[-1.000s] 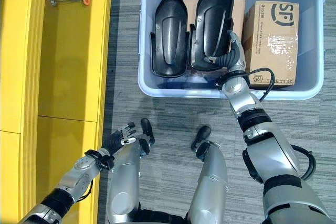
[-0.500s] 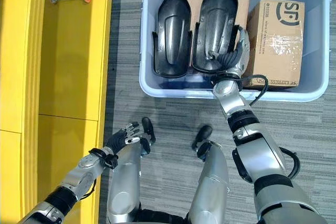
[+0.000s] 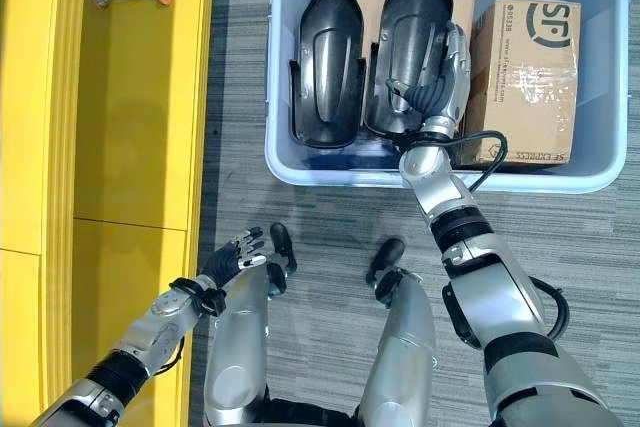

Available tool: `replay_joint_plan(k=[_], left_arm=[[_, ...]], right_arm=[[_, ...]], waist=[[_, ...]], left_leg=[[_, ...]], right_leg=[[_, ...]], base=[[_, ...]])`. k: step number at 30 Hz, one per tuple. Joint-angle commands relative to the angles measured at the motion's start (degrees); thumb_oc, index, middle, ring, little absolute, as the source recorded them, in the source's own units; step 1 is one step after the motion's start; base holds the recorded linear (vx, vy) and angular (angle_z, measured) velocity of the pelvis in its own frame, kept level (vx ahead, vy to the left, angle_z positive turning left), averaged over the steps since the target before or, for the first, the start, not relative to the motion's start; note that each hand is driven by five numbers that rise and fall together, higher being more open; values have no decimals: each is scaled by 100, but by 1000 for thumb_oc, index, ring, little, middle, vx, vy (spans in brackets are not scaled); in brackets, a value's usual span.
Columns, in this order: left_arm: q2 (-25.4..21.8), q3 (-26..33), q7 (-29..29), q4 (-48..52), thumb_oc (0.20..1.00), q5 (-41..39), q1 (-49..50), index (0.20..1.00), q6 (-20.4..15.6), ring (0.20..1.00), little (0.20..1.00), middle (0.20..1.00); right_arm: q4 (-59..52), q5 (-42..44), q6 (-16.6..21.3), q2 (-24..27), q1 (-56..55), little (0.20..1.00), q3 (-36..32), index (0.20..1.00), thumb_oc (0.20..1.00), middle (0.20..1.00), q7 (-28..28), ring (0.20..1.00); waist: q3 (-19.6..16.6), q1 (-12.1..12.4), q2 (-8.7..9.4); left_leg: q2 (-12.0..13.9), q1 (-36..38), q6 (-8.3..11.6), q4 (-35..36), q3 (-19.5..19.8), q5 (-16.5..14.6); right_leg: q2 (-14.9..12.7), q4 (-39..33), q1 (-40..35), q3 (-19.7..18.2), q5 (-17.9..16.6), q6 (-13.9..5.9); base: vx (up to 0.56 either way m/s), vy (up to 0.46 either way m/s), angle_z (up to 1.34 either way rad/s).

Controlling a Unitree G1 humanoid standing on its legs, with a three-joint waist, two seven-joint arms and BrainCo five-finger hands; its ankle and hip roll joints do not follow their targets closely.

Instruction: Move parts from the plastic box to the shelf.

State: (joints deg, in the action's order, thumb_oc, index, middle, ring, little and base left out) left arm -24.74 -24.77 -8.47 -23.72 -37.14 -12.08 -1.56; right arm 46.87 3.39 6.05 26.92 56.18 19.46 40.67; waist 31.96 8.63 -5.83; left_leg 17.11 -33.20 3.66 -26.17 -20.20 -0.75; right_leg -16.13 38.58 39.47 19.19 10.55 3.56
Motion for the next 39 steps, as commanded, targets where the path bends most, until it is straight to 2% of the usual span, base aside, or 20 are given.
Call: replay_joint_plan(k=[1, 8, 19, 24, 25, 26, 29, 31, 32, 34, 39], left_arm=[[75, -362, -87, 249, 1000, -12, 111, 1000, -55, 1000, 1000, 1000], [66, -440, -56, 269, 1000, -39, 51, 1000, 48, 1000, 1000, 1000], [97, -452, -51, 232, 1000, 8, 68, 1000, 32, 1000, 1000, 1000], [100, -441, -146, 214, 1000, 30, 30, 1000, 128, 1000, 1000, 1000], [106, -477, -150, 194, 1000, 26, 67, 1000, 118, 1000, 1000, 1000], [108, -467, -142, 200, 1000, 23, 31, 1000, 110, 1000, 1000, 1000], [144, -512, -62, 200, 1000, 26, 22, 1000, 97, 1000, 1000, 1000], [138, -532, -2, 203, 1000, -15, -4, 1000, 91, 1000, 1000, 1000], [141, -559, 7, 182, 1000, -40, 29, 1000, 72, 1000, 1000, 1000], [162, -555, 39, 183, 1000, -47, 12, 1000, 98, 1000, 1000, 1000], [208, -565, 60, 145, 1000, -13, -7, 1000, 123, 1000, 1000, 1000]], right_arm=[[-135, 39, 276, 99, 132, 1000, -147, 1000, 1000, 1000, 117, 1000], [107, 103, 254, 117, 411, 1000, -224, 1000, 1000, 1000, 133, 1000], [148, 486, 9, 77, 265, 1000, -168, 1000, 1000, 1000, 24, 1000], [320, 634, 35, 28, 274, 1000, -196, 1000, 1000, 1000, 45, 1000], [352, 662, 39, 10, 235, 1000, -192, 1000, 1000, 1000, 61, 1000], [356, 691, 46, 12, 274, 1000, -193, 1000, 1000, 1000, 83, 1000], [397, 926, 74, -20, 242, 1000, -246, 1000, 1000, 1000, 346, 1000], [459, 1052, 39, -58, 216, 1000, -317, 1000, 1000, 1000, 346, 1000], [493, 1181, -24, -94, 149, 1000, -350, 1000, 1000, 1000, 350, 1000], [561, 1516, -78, -146, 113, 1000, -384, 1000, 1000, 1000, 326, 1000], [805, 1926, 47, -266, 43, 1000, -504, 1000, 1000, 1000, 209, 1000]], waist=[[-216, -27, -190], [-216, 11, -208], [-216, 22, -208], [-216, 42, -222], [-216, 35, -214], [-216, 43, -219], [-216, 35, -216], [-216, 26, -210], [-216, 9, -204], [-216, 10, -199], [-216, -6, -193]], left_leg=[[465, -68, 280, 50, 147, -85], [463, -127, 299, 58, 182, -62], [483, -201, 293, 18, 181, -68], [489, -283, 290, -19, 196, -75], [470, -196, 371, -92, 247, -222], [490, -309, 289, -36, 206, -84], [498, -365, 292, -57, 213, -83], [497, -400, 297, -67, 233, -78], [478, -299, 379, -131, 273, -224], [470, -309, 377, -142, 273, -232], [513, -397, 392, -206, 275, -251]], right_leg=[[-648, 12, 8, 86, -164, -839], [-656, 87, 74, 93, -146, -834], [-714, 109, 110, 121, -139, -832], [-747, 166, 182, 131, -130, -828], [-778, 241, 95, 79, 2, -922], [-756, 183, 200, 133, -124, -826], [-752, 194, 237, 126, -123, -823], [-731, 204, 270, 112, -132, -819], [-754, 278, 180, 54, 2, -916], [-749, 277, 184, 55, 7, -915], [-768, 334, 252, 43, 27, -907]], base=[[0, 0, 0], [2, 0, 1], [5, 0, 1], [17, 4, 0], [0, 0, 0], [0, 0, 0], [-21, -2, 1], [40, 5, 2], [82, 11, 3], [42, 5, 1], [0, 0, 0]])
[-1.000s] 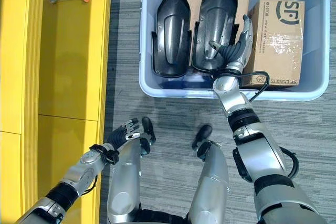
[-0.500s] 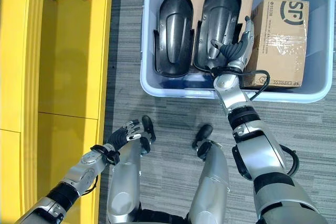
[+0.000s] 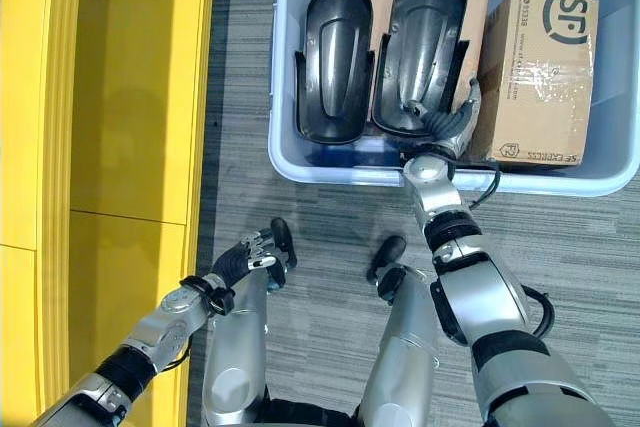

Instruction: Move parts from the plastic box to the shelf.

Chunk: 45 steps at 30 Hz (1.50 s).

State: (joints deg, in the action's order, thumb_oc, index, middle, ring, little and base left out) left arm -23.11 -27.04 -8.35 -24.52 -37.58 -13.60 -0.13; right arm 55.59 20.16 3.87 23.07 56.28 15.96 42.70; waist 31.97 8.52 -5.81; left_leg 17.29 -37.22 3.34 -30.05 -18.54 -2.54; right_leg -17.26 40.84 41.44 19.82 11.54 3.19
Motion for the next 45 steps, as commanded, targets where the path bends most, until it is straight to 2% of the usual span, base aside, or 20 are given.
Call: replay_joint_plan(k=[1, 5, 10, 11, 12, 16, 21, 25, 28, 29, 30, 33, 34, 37, 38, 39, 40, 45], left_arm=[[42, -341, 61, 237, 1000, 22, 138, 1000, -4, 1000, 1000, 1000], [50, -352, 140, 226, 1000, -26, 96, 1000, 34, 1000, 1000, 1000], [61, -366, 188, 197, 1000, -46, 60, 1000, 46, 1000, 1000, 1000], [55, -334, 185, 204, 1000, -44, 8, 1000, 61, 1000, 1000, 1000], [54, -354, 165, 177, 1000, -27, 53, 1000, 60, 1000, 1000, 1000], [66, -366, 133, 119, 1000, -50, 9, 1000, 48, 1000, 1000, 1000], [23, -377, 144, 81, 1000, -112, -71, 1000, 94, 1000, 1000, 1000], [-35, -401, 185, 110, 1000, -39, -92, 1000, 3, 1000, 1000, 1000], [-97, -404, 30, 226, 1000, -83, -129, 1000, 36, 1000, 1000, 1000], [-117, -381, 96, 278, 1000, -138, -194, 1000, 50, 1000, 1000, 1000], [-118, -390, 100, 314, 1000, -171, -188, 1000, 103, 1000, 1000, 1000], [-121, -403, 162, 415, 1000, -166, -293, 1000, 153, 1000, 1000, 1000], [-115, -433, 201, 419, 1000, -178, -258, 1000, 168, 1000, 1000, 1000], [-108, -443, 223, 414, 1000, -152, -265, 1000, 170, 1000, 1000, 1000], [-95, -415, 217, 399, 1000, -137, -318, 1000, 148, 1000, 1000, 1000], [-79, -410, 224, 398, 1000, -124, -326, 1000, 158, 1000, 1000, 1000], [-73, -435, 230, 391, 1000, -118, -280, 1000, 160, 1000, 1000, 1000], [-81, -380, 255, 394, 1000, -95, -294, 1000, 195, 1000, 1000, 1000]], right_arm=[[-51, 257, 276, 115, 30, 1000, -172, 1000, 1000, 1000, -5, 1000], [2, 323, 271, 87, 32, 1000, -205, 1000, 1000, 1000, -122, 1000], [-27, -111, 136, 110, 54, 1000, -84, 1000, 1000, 1000, -119, 1000], [-29, -206, 25, 163, 124, 1000, -53, 1000, 1000, 1000, -126, 1000], [4, -327, -16, 173, 74, 1000, -30, 1000, 1000, 1000, -109, 1000], [144, -741, -318, 343, 224, 1000, 238, 1000, 1000, 1000, -91, 1000], [315, -1117, -452, 502, 436, 1000, 464, 1000, 1000, 1000, -36, 1000], [273, -949, -224, 681, 683, 1000, 499, 1000, 1000, 1000, 293, 1000], [301, -634, -323, 796, 947, 1000, 522, 1000, 1000, 1000, 364, 1000], [305, -499, -327, 815, 1034, 1000, 468, 1000, 1000, 1000, 380, 1000], [337, -364, -349, 808, 998, 1000, 430, 1000, 1000, 1000, 321, 1000], [403, 65, -369, 783, 1041, 1000, 368, 1000, 1000, 1000, 382, 1000], [440, 252, -370, 764, 960, 1000, 325, 1000, 1000, 1000, 361, 1000], [490, 240, -402, 727, 917, 1000, 291, 1000, 1000, 1000, 286, 1000], [496, 292, -447, 719, 954, 1000, 296, 1000, 1000, 1000, 255, 1000], [526, 360, -471, 701, 948, 1000, 315, 1000, 1000, 1000, 238, 1000], [574, 406, -501, 683, 872, 1000, 332, 1000, 1000, 1000, 168, 1000], [730, 251, -1011, 749, 900, 1000, 537, 1000, 1000, 1000, -259, 1000]], waist=[[-217, 3, -191], [-217, -10, -184], [-217, -12, -183], [-217, -4, -192], [-217, -12, -186], [-217, 15, -185], [-217, 62, -197], [-217, 117, -215], [-217, 180, -251], [-217, 197, -258], [-217, 195, -254], [-217, 222, -271], [-217, 218, -273], [-217, 227, -279], [-217, 237, -281], [-217, 246, -283], [-217, 240, -282], [-217, 249, -282]], left_leg=[[497, 2, 425, 179, 110, -74], [505, -54, 427, 146, 115, -77], [494, -117, 429, 111, 132, -80], [508, -272, 344, 169, 105, 73], [487, -169, 429, 87, 154, -85], [467, -259, 429, 60, 194, -85], [439, -389, 439, 11, 263, -82], [417, -582, 449, -55, 351, -95], [391, -712, 448, -102, 395, -108], [412, -899, 365, -64, 385, 43], [392, -844, 453, -155, 440, -111], [383, -1147, 371, -145, 450, 27], [353, -1086, 457, -219, 504, -120], [338, -1200, 462, -274, 539, -130], [347, -1362, 382, -224, 515, 15], [341, -1383, 383, -223, 518, 16], [321, -1295, 469, -312, 571, -144], [297, -1403, 483, -388, 594, -172]], right_leg=[[-653, 114, 58, -20, -70, -869], [-644, 156, 122, -35, -75, -866], [-645, 166, 171, -42, -86, -860], [-614, 112, 323, 1, -231, -761], [-644, 195, 223, -56, -91, -861], [-656, 206, 281, -49, -106, -862], [-686, 250, 360, -33, -118, -867], [-734, 336, 502, -31, -113, -891], [-799, 421, 599, -19, -88, -912], [-796, 400, 762, 38, -214, -808], [-820, 498, 702, -29, -79, -913], [-825, 498, 953, 40, -204, -813], [-835, 572, 893, -27, -87, -915], [-831, 607, 979, -31, -88, -914], [-822, 551, 1120, 38, -211, -809], [-823, 548, 1134, 44, -214, -808], [-836, 620, 1053, -31, -91, -911], [-835, 688, 1161, -46, -87, -910]], base=[[0, 0, 0], [0, 0, 0], [-13, 0, 0], [0, 0, 0], [0, 0, 0], [25, 16, 3], [0, 15, 5], [-5, 38, 10], [-21, 65, 14], [7, 59, 17], [6, 49, 14], [-23, 26, 6], [65, 10, 5], [0, 7, 4], [-67, 8, 1], [0, 0, 0], [69, 5, 4], [16, 2, 3]])
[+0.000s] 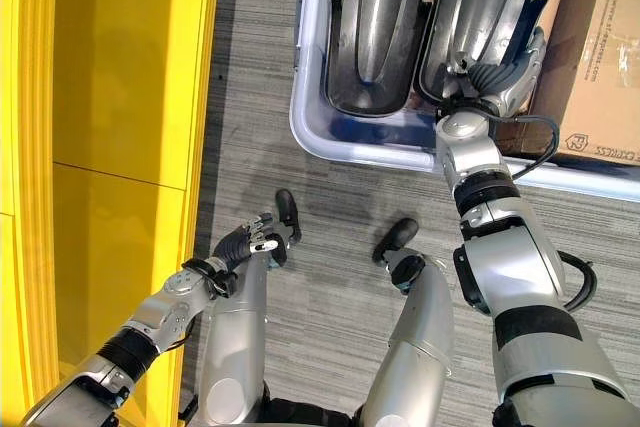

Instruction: Move parts from the plastic box to the shelf.

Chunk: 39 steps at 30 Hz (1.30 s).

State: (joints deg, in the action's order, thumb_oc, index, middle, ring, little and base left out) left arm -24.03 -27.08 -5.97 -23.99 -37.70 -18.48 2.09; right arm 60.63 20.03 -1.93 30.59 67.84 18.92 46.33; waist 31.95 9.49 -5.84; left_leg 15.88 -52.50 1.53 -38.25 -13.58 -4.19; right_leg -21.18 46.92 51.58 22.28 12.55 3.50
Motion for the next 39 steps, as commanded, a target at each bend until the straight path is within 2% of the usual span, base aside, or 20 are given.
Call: replay_joint_plan(k=[1, 2, 3, 4, 7, 8, 9, 10, 12, 13, 14, 17, 23, 28, 33, 34, 35, 38, 39], left_arm=[[0, -369, 24, 331, 1000, -82, 182, 1000, -29, 1000, 1000, 1000], [-8, -357, 32, 328, 1000, -72, 163, 1000, -18, 1000, 1000, 1000], [-15, -345, 32, 320, 1000, -73, 160, 1000, -17, 1000, 1000, 1000], [-42, -307, 12, 325, 1000, -77, 160, 1000, 9, 1000, 1000, 1000], [-85, -280, -94, 353, 1000, -14, 185, 1000, 24, 1000, 1000, 1000], [-79, -274, -112, 333, 1000, 11, 195, 1000, -26, 1000, 1000, 1000], [-88, -306, -50, 359, 1000, 122, 199, 1000, -212, 1000, 1000, 1000], [-129, -325, 44, 403, 1000, 173, 183, 1000, -307, 1000, 1000, 1000], [-146, -347, 146, 422, 1000, -56, 151, 1000, -386, 1000, 1000, 1000], [-151, -312, 201, 456, 1000, -178, 73, 1000, -377, 1000, 1000, 1000], [-143, -261, 323, 534, 1000, -345, 24, 1000, -265, 1000, 1000, 1000], [-73, -252, 345, 477, 1000, -290, -53, 1000, -222, 1000, 1000, 1000], [-14, -257, 260, 383, 1000, -273, -87, 1000, -308, 1000, 1000, 1000], [-17, -205, 294, 360, 1000, -279, -122, 1000, -299, 1000, 1000, 1000], [-11, -145, 279, 318, 1000, -243, -129, 1000, -339, 1000, 1000, 1000], [-1, -131, 270, 317, 1000, -185, -104, 1000, -357, 1000, 1000, 1000], [-2, -125, 221, 327, 1000, -128, -56, 1000, -393, 1000, 1000, 1000], [-60, -92, 76, 468, 1000, -123, 110, 1000, -353, 1000, 1000, 1000], [-88, -71, 37, 525, 1000, -73, 219, 1000, -314, 1000, 1000, 1000]], right_arm=[[257, 300, -574, 10, -241, 1000, 301, 1000, 1000, 1000, -730, 1000], [290, 355, -652, 22, -235, 1000, 348, 1000, 1000, 1000, -811, 1000], [319, 410, -702, 27, -240, 467, 384, 467, 467, 467, -869, 467], [399, 431, -793, 59, -230, 200, 468, 200, 200, 200, -1056, 200], [508, 448, -798, 119, -219, 200, 528, 200, 200, 200, -1003, 200], [522, 426, -641, 130, -224, 200, 540, 200, 200, 200, -839, 200], [474, 320, -253, 155, -245, 200, 528, 200, 200, 200, -396, 200], [421, 164, -115, 173, -237, 200, 452, 200, 200, 200, -178, 200], [342, -19, -51, 188, -235, 200, 319, 200, 200, 200, 121, 200], [304, -89, -53, 203, -163, 200, 278, 200, 200, 200, 244, 200], [251, -281, -18, 169, -157, 200, 168, 200, 200, 200, 546, 200], [249, -467, -21, 160, -89, 200, 108, 200, 200, 200, 790, 200], [188, -383, 165, 213, -157, 200, 118, 200, 200, 200, 467, 200], [134, -447, -22, 180, -246, 200, 189, 200, 200, 200, 304, 200], [250, -331, 111, 153, -299, 200, 300, 200, 200, 200, 80, 200], [231, -69, 349, 140, -332, 200, 302, 200, 200, 200, 151, 200], [180, 525, 859, 96, -373, 200, 162, 200, 200, 200, 176, 200], [-145, -36, 1416, 107, -386, 200, -107, 200, 200, 200, 400, 200], [-396, -329, 1440, 133, -309, 200, -177, 200, 200, 200, 505, 200]], waist=[[-216, 153, -277], [-216, 153, -279], [-216, 154, -280], [-216, 163, -280], [-216, 187, -290], [-216, 188, -297], [-216, 179, -302], [-216, 165, -305], [-216, 148, -320], [-216, 154, -328], [-216, 144, -352], [-216, 139, -375], [-216, 96, -390], [-216, 81, -377], [-216, 89, -379], [-216, 91, -382], [-216, 92, -387], [-216, 101, -376], [-216, 107, -356]], left_leg=[[431, 95, 664, 419, 108, -4], [423, 64, 664, 408, 117, -2], [419, 41, 663, 397, 123, -2], [396, -10, 662, 382, 145, -4], [393, -77, 668, 344, 164, -8], [397, -88, 666, 337, 167, -9], [393, -110, 662, 321, 181, -19], [396, -133, 660, 326, 188, -6], [384, -143, 660, 326, 182, -16], [384, -289, 575, 410, 154, 151], [363, -351, 572, 397, 175, 147], [346, -450, 572, 359, 183, 125], [358, -734, 586, 254, 195, 109], [365, -888, 594, 158, 223, 79], [369, -952, 612, 92, 267, 68], [371, -950, 612, 85, 286, 73], [364, -877, 625, 131, 302, 91], [383, -577, 653, 335, 270, 158], [404, -340, 665, 453, 235, 183]], right_leg=[[-434, 102, 173, -300, -186, -936], [-431, 122, 204, -310, -184, -931], [-426, 138, 224, -317, -180, -925], [-410, 163, 269, -325, -171, -915], [-429, 188, 320, -303, -184, -916], [-427, 198, 334, -308, -187, -917], [-413, 204, 352, -318, -188, -920], [-393, 198, 376, -326, -208, -925], [-392, 201, 392, -348, -198, -944], [-371, 130, 527, -287, -331, -840], [-365, 152, 588, -321, -332, -862], [-378, 178, 689, -340, -333, -877], [-379, 252, 973, -387, -355, -877], [-389, 306, 1115, -404, -348, -877], [-402, 365, 1188, -410, -353, -862], [-389, 373, 1187, -419, -353, -854], [-364, 349, 1134, -434, -360, -846], [-336, 176, 859, -385, -395, -864], [-342, 83, 652, -355, -411, -872]], base=[[0, 0, 0], [0, 0, 0], [0, 0, 0], [0, 0, 0], [0, 0, 0], [0, 0, 0], [0, 0, 0], [0, 0, 0], [-39, 7, 0], [-84, 16, -1], [-81, 8, 0], [-13, 2, 1], [-28, 8, 0], [-41, -17, -1], [-52, -28, 0], [-62, -59, 3], [-62, -63, 4], [-58, -73, 0], [-74, -101, -3]])
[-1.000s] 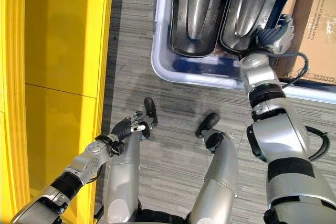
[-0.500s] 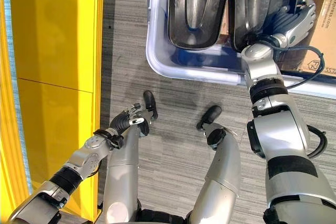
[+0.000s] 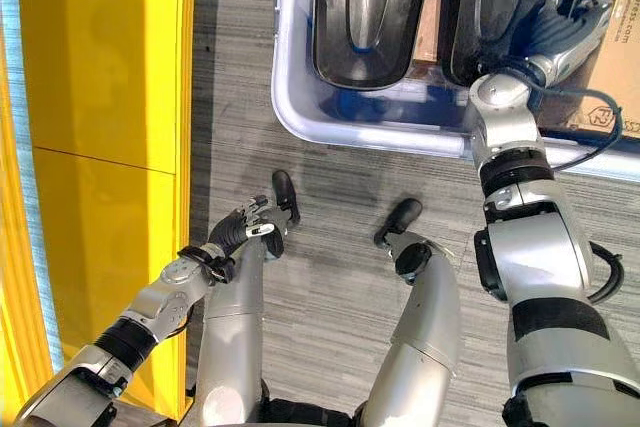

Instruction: Move parts from the plastic box to the shelf.

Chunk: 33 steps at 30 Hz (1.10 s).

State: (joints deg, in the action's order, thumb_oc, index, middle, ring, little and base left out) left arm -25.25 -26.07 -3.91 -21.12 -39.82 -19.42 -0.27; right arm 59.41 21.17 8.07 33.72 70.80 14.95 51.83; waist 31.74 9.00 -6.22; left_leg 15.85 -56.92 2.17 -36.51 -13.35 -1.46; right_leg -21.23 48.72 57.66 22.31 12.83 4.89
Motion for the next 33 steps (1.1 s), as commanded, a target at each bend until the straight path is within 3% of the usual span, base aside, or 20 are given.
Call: replay_joint_plan(k=[1, 6, 11, 13, 15, 19, 22, 23, 26, 29, 33], left_arm=[[18, -150, -226, 251, 1000, 207, 418, 1000, -98, 1000, 1000, 1000], [-127, -3, -529, 230, 1000, 389, 1014, 1000, -194, 1000, 1000, 1000], [-308, 173, -842, 119, 1000, 342, 1488, 1000, -348, 1000, 1000, 1000], [-437, 279, -1261, 207, 1000, 432, 1749, 1000, -266, 1000, 1000, 1000], [-468, 240, -1289, 255, 1000, 520, 1818, 1000, -233, 1000, 1000, 1000], [-548, 36, -1150, 266, 1000, 516, 2035, 1000, -324, 1000, 1000, 1000], [-435, 117, -1193, 105, 1000, 660, 2222, 1000, -434, 1000, 1000, 1000], [-367, 168, -1204, 57, 1000, 749, 2318, 1000, -451, 1000, 1000, 1000], [-249, 304, -1130, -55, 1000, 1045, 2422, 1000, -444, 1000, 1000, 1000], [-139, 422, -1080, -219, 1000, 1348, 2442, 1000, -550, 1000, 1000, 1000], [-37, 463, -1004, -173, 1000, 1530, 2443, 1000, -500, 1000, 1000, 1000]], right_arm=[[-468, -647, 450, -141, -554, 200, 205, 200, 200, 200, 26, 200], [-1168, -1001, 490, 187, -587, 200, -63, 200, 200, 200, 126, 200], [-1392, -1233, 190, 404, -526, 200, -252, 200, 200, 200, -79, 200], [-1567, -1504, -7, 493, -670, 200, -360, 200, 200, 200, -261, 200], [-1551, -1454, -42, 498, -701, 200, -383, 200, 200, 200, -334, 200], [-1258, -636, -65, 456, -824, 200, -377, 200, 200, 200, -998, 200], [-1259, 79, -161, 221, -1250, 200, -453, 200, 200, 200, -1739, 200], [-1411, 397, -257, 53, -1579, 200, -501, 200, 200, 200, -2226, 200], [-1781, 1068, -478, -342, -2344, 200, -589, 200, 200, 200, -2898, 200], [-2459, 1322, -608, -1036, -3225, 200, -450, 200, 200, 200, -3083, 200], [-3219, 1116, -487, -1532, -4179, 200, -350, 200, 200, 200, -3137, 200]], waist=[[-195, 163, -299], [-195, 169, -239], [-195, 207, -203], [-339, 252, -116], [-421, 271, -97], [-749, 337, -27], [-1024, 365, 80], [-1199, 354, 153], [-1471, 316, 251], [-1770, 189, 322], [-1994, 40, 328]], left_leg=[[437, 323, 604, 369, 175, -75], [478, 1603, 568, 915, -129, 43], [386, 2905, 494, 1334, -379, 65], [293, 3505, 436, 1528, -401, 83], [270, 3640, 430, 1613, -404, 104], [206, 4108, 442, 1910, -385, 183], [131, 4473, 429, 2157, -375, 248], [87, 4683, 423, 2268, -375, 266], [-5, 4949, 365, 2354, -371, 208], [-132, 5235, 228, 2512, -409, 193], [-282, 5417, 66, 2733, -535, 208]], right_leg=[[-349, -171, -145, -329, -438, -1018], [-373, -576, -1228, -229, -426, -1052], [-314, -911, -2423, -120, -316, -1112], [-267, -1202, -3097, -42, -304, -1122], [-235, -1325, -3266, -6, -316, -1123], [-43, -1828, -3929, 139, -348, -1094], [125, -2267, -4430, 229, -394, -1082], [223, -2547, -4739, 248, -418, -1091], [233, -2870, -5162, 288, -467, -1126], [223, -3107, -5504, 230, -561, -1186], [152, -3331, -5636, 140, -799, -1284]], base=[[-55, -78, -5], [0, -38, -9], [42, -9, -6], [135, -17, -3], [99, 8, -3], [98, 44, 6], [98, 127, 8], [136, 256, 0], [109, 269, 2], [71, 340, 0], [-7, 297, -5]])
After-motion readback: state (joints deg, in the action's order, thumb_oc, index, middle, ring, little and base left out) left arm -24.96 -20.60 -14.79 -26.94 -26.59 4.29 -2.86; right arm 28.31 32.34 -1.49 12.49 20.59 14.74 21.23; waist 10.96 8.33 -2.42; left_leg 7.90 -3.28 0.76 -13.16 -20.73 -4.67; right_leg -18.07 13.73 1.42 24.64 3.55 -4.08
